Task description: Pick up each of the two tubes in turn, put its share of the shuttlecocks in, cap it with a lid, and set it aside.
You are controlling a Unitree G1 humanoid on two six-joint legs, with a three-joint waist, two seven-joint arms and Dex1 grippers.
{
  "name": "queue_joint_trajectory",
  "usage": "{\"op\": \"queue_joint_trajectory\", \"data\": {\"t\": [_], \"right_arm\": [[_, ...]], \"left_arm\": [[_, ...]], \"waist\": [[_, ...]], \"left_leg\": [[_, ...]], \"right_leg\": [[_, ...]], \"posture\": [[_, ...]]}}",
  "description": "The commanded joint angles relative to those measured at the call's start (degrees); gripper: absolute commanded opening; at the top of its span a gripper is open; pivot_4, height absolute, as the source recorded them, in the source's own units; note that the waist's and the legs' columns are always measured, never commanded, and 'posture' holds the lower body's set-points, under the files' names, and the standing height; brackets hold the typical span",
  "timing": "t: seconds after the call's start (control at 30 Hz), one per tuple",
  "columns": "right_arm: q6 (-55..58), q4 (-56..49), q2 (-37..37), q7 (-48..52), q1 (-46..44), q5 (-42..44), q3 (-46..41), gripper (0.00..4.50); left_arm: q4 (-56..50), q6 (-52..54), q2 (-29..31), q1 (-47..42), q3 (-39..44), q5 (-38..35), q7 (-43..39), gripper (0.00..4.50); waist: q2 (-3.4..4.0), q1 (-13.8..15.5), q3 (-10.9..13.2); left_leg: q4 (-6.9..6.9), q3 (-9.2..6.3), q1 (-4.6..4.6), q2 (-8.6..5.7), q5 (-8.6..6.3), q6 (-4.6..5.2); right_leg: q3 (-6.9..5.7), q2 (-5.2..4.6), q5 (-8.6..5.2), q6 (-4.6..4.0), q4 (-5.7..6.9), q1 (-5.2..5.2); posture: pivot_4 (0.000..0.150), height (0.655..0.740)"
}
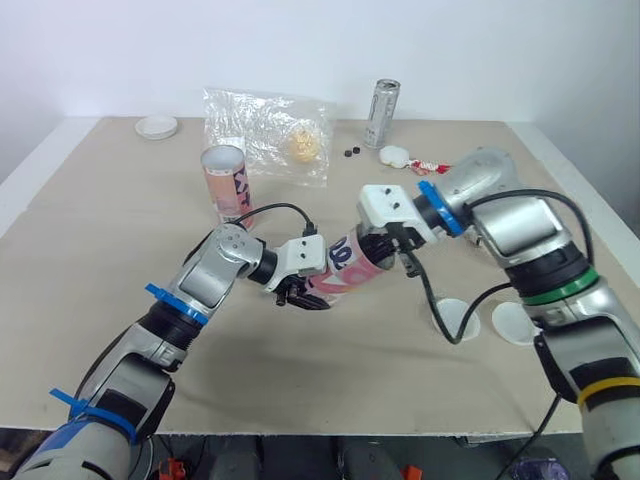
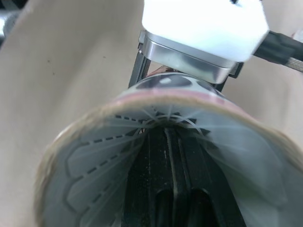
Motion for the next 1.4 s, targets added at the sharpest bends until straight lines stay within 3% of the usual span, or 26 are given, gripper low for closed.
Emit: {"op": "queue_joint_trajectory", "data": {"t": [0.03,0.3,0.53,0.8,0.97,1.1,1.2,1.27,1.4], "right_arm": [[2.92,-3.84,-3.10,1.93,0.05,3.34,-4.95,0.07],[10.75,-10.01,-8.31,0.04,2.25,9.52,-11.28,0.07],[23.50,-15.21,-10.83,-11.85,8.59,18.55,-27.22,0.07],[30.21,-24.53,-10.83,-26.69,28.38,21.53,-41.13,0.07],[29.12,-26.21,-11.37,-29.31,39.47,21.35,-42.81,0.07],[22.62,-22.83,-15.01,-28.93,48.14,15.67,-40.77,0.07],[19.44,-20.28,-17.50,-28.78,49.64,13.22,-39.23,1.24],[16.36,-18.13,-19.36,-28.19,49.97,10.79,-37.51,2.32],[13.65,-14.40,-21.60,-26.45,47.32,8.24,-32.63,4.05]], "left_arm": [[-1.55,-0.52,-0.14,0.37,0.23,-0.68,0.05,2.42],[-1.10,-0.87,-0.37,0.42,0.40,-0.93,0.24,2.42],[2.80,-7.66,-4.29,3.82,5.93,-3.55,7.05,2.42],[5.28,-20.55,-10.13,13.88,12.69,-8.85,13.17,2.42],[6.83,-25.36,-11.91,16.79,12.48,-9.40,13.16,2.42],[9.05,-28.14,-13.26,18.41,10.86,-8.80,12.28,2.42],[10.33,-29.69,-13.47,18.62,9.97,-8.12,11.51,2.42],[10.88,-30.71,-13.66,18.61,9.45,-7.88,11.06,2.42],[12.39,-31.53,-14.45,17.70,9.14,-7.86,10.78,2.42]], "waist": [[0.00,0.02,0.00],[0.00,0.02,0.02],[-0.02,0.28,0.03],[-0.02,1.01,0.02],[-0.02,1.34,0.03],[-0.01,1.38,0.02],[0.01,1.22,0.01],[0.06,1.19,-0.03],[0.08,1.25,-0.04]], "left_leg": [[-0.01,-0.01,-0.03,-0.01,-0.03,0.00],[-0.03,-0.04,-0.04,-0.05,-0.10,0.01],[-0.03,-0.08,-0.05,-0.09,-0.10,0.02],[-0.02,-0.07,-0.06,-0.10,-0.15,0.10],[0.06,-0.10,-0.05,-0.15,-0.15,0.10],[0.13,-0.15,0.05,-0.31,-0.12,0.13],[0.18,-0.06,0.17,-0.37,-0.12,0.13],[0.18,-0.04,0.29,-0.37,-0.12,0.13],[0.17,-0.06,0.30,-0.37,-0.11,0.14]], "right_leg": [[0.00,-0.01,-0.02,-0.03,0.00,-0.02],[-0.03,-0.04,-0.14,0.01,0.00,-0.02],[-0.06,-0.10,-0.17,0.03,-0.01,0.01],[-0.04,-0.09,-0.16,0.03,-0.01,0.01],[-0.04,-0.11,-0.14,0.11,-0.01,0.08],[0.06,-0.14,-0.18,0.08,-0.10,0.30],[0.17,-0.22,-0.23,0.02,-0.21,0.44],[0.21,-0.21,-0.22,0.02,-0.21,0.50],[0.19,-0.20,-0.22,0.01,-0.23,0.51]], "posture": [[0.150,0.7400],[0.150,0.7400],[0.150,0.7400],[0.150,0.7400],[0.150,0.7400],[0.150,0.7400],[0.150,0.7400],[0.150,0.7400],[0.150,0.7400]]}}
